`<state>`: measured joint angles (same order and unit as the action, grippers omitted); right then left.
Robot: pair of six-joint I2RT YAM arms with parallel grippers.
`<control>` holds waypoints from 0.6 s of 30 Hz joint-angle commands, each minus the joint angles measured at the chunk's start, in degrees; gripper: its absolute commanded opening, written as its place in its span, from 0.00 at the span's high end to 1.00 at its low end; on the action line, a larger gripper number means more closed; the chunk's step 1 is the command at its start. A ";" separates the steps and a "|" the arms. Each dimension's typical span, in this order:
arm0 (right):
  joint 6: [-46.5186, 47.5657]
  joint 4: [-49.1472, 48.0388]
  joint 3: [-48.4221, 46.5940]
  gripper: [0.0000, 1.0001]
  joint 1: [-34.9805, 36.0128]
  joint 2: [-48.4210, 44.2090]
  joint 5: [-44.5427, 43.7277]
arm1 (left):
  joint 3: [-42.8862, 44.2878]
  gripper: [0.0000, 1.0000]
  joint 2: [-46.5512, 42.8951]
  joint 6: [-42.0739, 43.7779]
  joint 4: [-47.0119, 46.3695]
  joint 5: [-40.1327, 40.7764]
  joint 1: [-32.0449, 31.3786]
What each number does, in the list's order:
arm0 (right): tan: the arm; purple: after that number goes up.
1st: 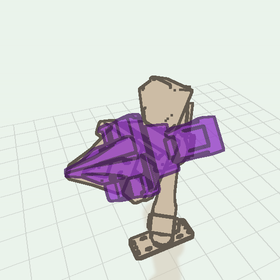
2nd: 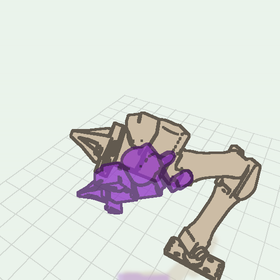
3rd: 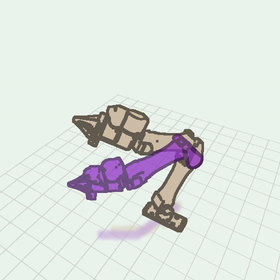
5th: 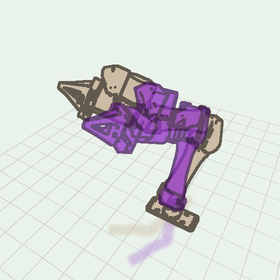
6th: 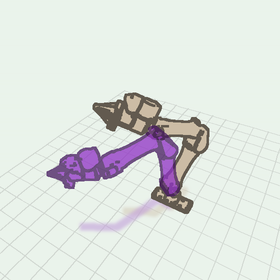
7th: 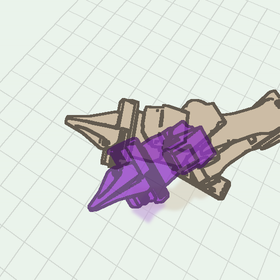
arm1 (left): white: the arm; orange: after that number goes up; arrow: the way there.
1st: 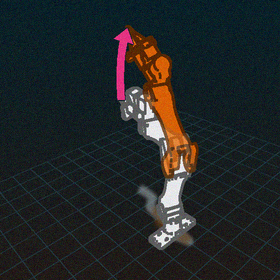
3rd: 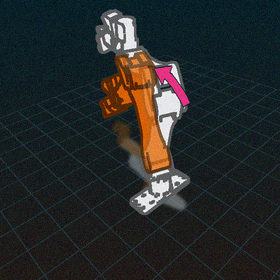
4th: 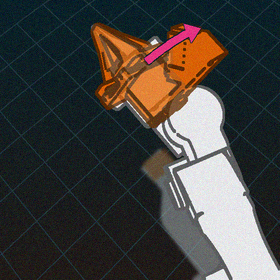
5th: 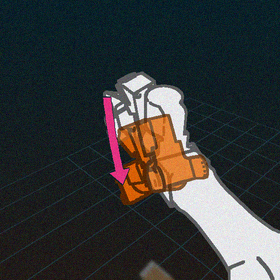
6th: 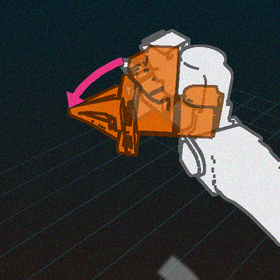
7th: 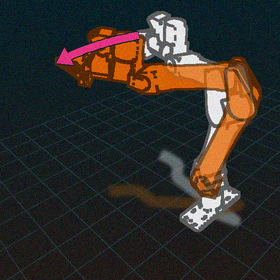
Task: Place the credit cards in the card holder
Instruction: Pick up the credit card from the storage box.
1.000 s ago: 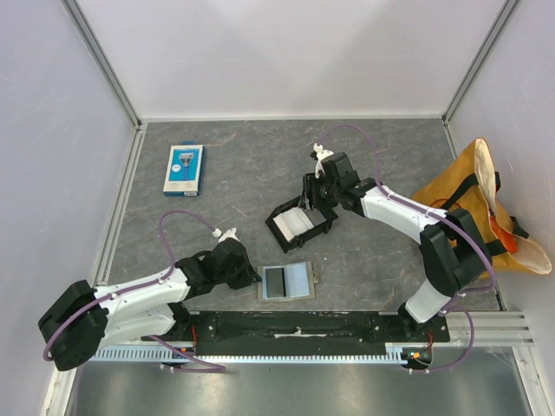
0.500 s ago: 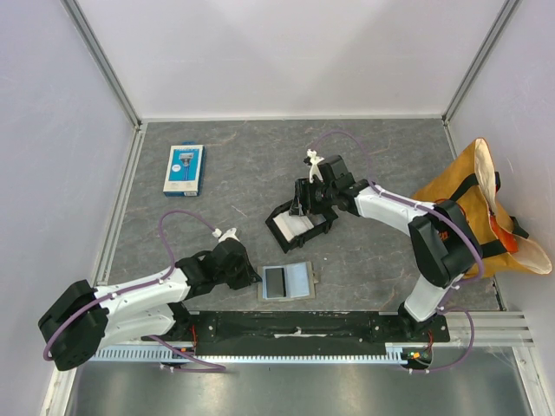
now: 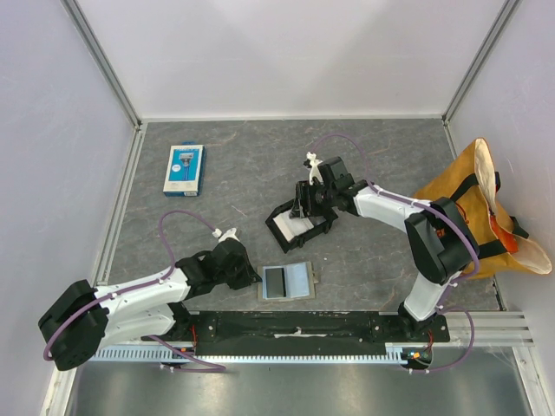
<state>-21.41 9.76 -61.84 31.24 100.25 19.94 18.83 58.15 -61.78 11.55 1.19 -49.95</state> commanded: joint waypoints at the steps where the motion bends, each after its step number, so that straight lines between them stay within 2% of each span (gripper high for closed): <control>1: -0.30 -1.67 -0.47 0.37 -0.39 -1.54 2.82 | 1.82 0.98 0.47 2.28 -1.18 -0.40 0.21; 9: -0.48 -1.50 -0.03 0.44 -1.10 -2.69 2.38 | 1.65 0.98 0.21 2.28 -1.18 -0.49 0.21; 18: -1.27 -1.23 0.14 0.46 -1.27 -2.51 0.36 | 1.65 0.98 0.12 2.28 -1.09 -0.49 0.21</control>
<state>-21.56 9.72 -61.84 30.15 99.81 20.69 18.83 58.35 -61.73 11.51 1.15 -49.95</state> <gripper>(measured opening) 0.544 0.022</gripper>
